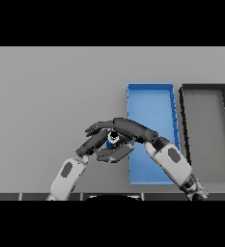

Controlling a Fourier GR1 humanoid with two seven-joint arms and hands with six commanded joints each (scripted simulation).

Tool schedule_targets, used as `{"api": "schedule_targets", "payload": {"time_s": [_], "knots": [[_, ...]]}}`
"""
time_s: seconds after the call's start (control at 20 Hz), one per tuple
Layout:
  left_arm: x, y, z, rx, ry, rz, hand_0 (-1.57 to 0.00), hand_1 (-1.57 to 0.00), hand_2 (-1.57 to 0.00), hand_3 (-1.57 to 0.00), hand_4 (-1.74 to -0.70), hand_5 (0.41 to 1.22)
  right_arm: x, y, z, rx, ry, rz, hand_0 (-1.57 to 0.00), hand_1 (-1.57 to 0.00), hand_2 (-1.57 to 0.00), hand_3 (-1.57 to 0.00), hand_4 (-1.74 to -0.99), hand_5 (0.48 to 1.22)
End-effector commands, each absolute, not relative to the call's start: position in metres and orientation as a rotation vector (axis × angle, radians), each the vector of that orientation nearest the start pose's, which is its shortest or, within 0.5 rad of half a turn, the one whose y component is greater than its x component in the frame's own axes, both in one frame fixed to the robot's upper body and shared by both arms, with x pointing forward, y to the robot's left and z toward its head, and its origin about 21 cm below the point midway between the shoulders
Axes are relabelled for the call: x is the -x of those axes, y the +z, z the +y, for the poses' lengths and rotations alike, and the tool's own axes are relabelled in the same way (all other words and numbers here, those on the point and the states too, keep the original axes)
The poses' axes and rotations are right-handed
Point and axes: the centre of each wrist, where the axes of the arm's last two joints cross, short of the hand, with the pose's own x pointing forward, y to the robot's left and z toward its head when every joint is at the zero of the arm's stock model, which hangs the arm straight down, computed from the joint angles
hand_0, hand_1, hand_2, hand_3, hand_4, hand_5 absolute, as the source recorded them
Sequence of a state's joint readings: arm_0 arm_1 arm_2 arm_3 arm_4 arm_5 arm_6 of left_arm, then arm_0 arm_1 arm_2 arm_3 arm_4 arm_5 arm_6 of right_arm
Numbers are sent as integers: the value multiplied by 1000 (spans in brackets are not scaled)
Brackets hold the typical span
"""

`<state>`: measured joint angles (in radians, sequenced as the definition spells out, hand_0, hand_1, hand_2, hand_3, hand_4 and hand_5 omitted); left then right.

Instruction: Pick up the blue pipe and place it into the blue bin.

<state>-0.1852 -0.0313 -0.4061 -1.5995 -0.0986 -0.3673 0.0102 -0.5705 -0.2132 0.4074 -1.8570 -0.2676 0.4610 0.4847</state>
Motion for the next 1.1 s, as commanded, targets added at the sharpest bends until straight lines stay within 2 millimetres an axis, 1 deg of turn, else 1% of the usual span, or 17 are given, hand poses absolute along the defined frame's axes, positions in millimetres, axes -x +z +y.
{"api": "schedule_targets", "payload": {"time_s": [0.0,0.05,0.1,0.15,0.2,0.25,0.3,0.35,0.45,0.6,0.65,0.75,0.85,0.9,0.95,1.0,1.05], "knots": [[-257,49,104,545,-797,-1655,-1571,-1571,-1571,-1571,-1595,1221,-272,192,-107,-546,1200,-1635,-702,-703,-745,-604,-1406,500],[-257,50,100,538,-800,-1654,-1571,-1571,-1571,-1571,-1622,1221,-273,195,-105,-549,1195,-1650,-876,-877,-910,-762,-1467,518],[-261,51,101,530,-799,-1649,-1571,-1571,-1571,-1571,-1645,1221,-272,192,-103,-566,1189,-1650,-1015,-1015,-1042,-872,-1514,550],[-261,51,102,540,-788,-1647,-1571,-1571,-1571,-1511,-1662,1221,-274,192,-101,-584,1177,-1644,-1126,-1127,-1148,-953,-1551,596],[-260,49,100,577,-760,-1650,-1571,-1571,-1571,-1523,-1677,1221,-273,192,-99,-610,1159,-1649,-1215,-1215,-1233,-1021,-1581,650],[-261,46,101,589,-754,-1646,-1571,-1571,-1571,-1532,-1690,1221,-273,187,-98,-633,1147,-1649,-1286,-1287,-1300,-1102,-1606,765],[-261,46,101,602,-752,-1647,-1571,-1571,-1571,-1502,-1699,1221,-274,188,-98,-644,1148,-1658,-1343,-1343,-1354,-1186,-1628,856],[-261,48,99,613,-752,-1648,-1571,-1571,-1571,-1490,-1707,1221,-271,188,-97,-655,1147,-1676,-1389,-1389,-1398,-1250,-1648,929],[-264,50,101,614,-755,-1638,-1571,-1571,-1571,-1441,-1718,1221,-271,187,-96,-652,1156,-1696,-1454,-1454,-1460,-1357,-1680,1034],[-263,50,100,605,-760,-1651,-1571,-1571,-1571,-1433,-1728,1221,-270,183,-98,-677,1150,-1735,-1511,-1511,-1514,-1462,-1710,1125],[-266,51,100,598,-766,-1661,-1571,-1571,-1571,-1428,-1730,1221,-270,183,-98,-688,1138,-1739,-1523,-1523,-1526,-1484,-1716,1144],[-264,51,103,583,-762,-1683,-1571,-1571,-1571,-1422,-1731,1221,-268,184,-93,-700,1110,-1754,-1540,-1540,-1542,-1515,-1725,1172],[-264,54,104,514,-770,-1703,-1571,-1571,-1571,-1454,-1724,1221,-270,181,-98,-698,1082,-1792,-1551,-1551,-1552,-1535,-1731,1190],[-264,53,106,482,-785,-1710,-1462,-1342,-1293,-1166,-1599,1221,-268,181,-97,-678,1090,-1805,-1555,-1555,-1556,-1542,-1733,1196],[-263,53,112,499,-808,-1700,-1169,-1073,-1034,-933,-1475,1221,-265,181,-94,-665,1104,-1805,-1558,-1558,-1559,-1548,-1734,1201],[-263,53,110,508,-842,-1664,-935,-858,-827,-746,-1372,1221,-267,181,-94,-642,1111,-1785,-1561,-1561,-1561,-1553,-1736,1205],[-264,51,111,528,-872,-1658,-748,-687,-662,-596,-1282,1221,-262,184,-90,-628,1120,-1756,-1563,-1563,-1563,-1556,-1737,1208]]}}
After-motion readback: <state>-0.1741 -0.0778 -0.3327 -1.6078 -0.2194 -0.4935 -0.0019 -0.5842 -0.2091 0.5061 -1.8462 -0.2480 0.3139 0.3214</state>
